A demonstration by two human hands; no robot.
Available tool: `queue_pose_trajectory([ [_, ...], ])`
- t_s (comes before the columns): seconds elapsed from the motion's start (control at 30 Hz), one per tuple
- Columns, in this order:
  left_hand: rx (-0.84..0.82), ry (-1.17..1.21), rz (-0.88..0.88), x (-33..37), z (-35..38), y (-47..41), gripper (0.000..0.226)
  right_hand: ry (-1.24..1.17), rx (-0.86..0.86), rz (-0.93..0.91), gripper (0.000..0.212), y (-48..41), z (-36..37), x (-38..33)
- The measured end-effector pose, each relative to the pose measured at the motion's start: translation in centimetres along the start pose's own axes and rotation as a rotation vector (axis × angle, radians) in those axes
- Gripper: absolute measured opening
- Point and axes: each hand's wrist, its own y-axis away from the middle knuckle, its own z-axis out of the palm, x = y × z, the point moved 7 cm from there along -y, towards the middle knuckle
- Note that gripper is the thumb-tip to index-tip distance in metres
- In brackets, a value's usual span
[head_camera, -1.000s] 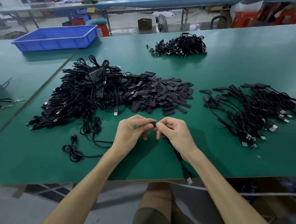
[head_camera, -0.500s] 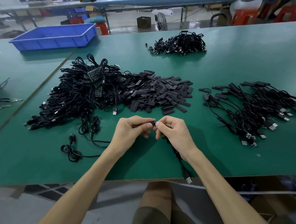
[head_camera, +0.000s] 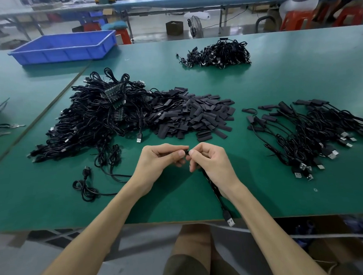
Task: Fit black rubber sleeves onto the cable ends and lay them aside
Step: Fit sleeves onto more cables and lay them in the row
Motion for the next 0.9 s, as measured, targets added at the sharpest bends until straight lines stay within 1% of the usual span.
queue_pose_trajectory([
  [0.23,-0.022,0.085,-0.073,-0.54,-0.29,-0.29,0.025,0.011,-0.001,-0.014,0.02,0.11,0.02,-0.45],
  [0.47,-0.021,0.072,-0.054,-0.3,-0.04,-0.18,0.02,0.006,0.003,-0.015,0.018,0.17,-0.04,-0.65],
  [0.9,-0.017,0.069,-0.06,-0.18,-0.09,-0.02,0.023,-0.017,-0.009,-0.03,0.02,0.34,0.01,-0.76],
])
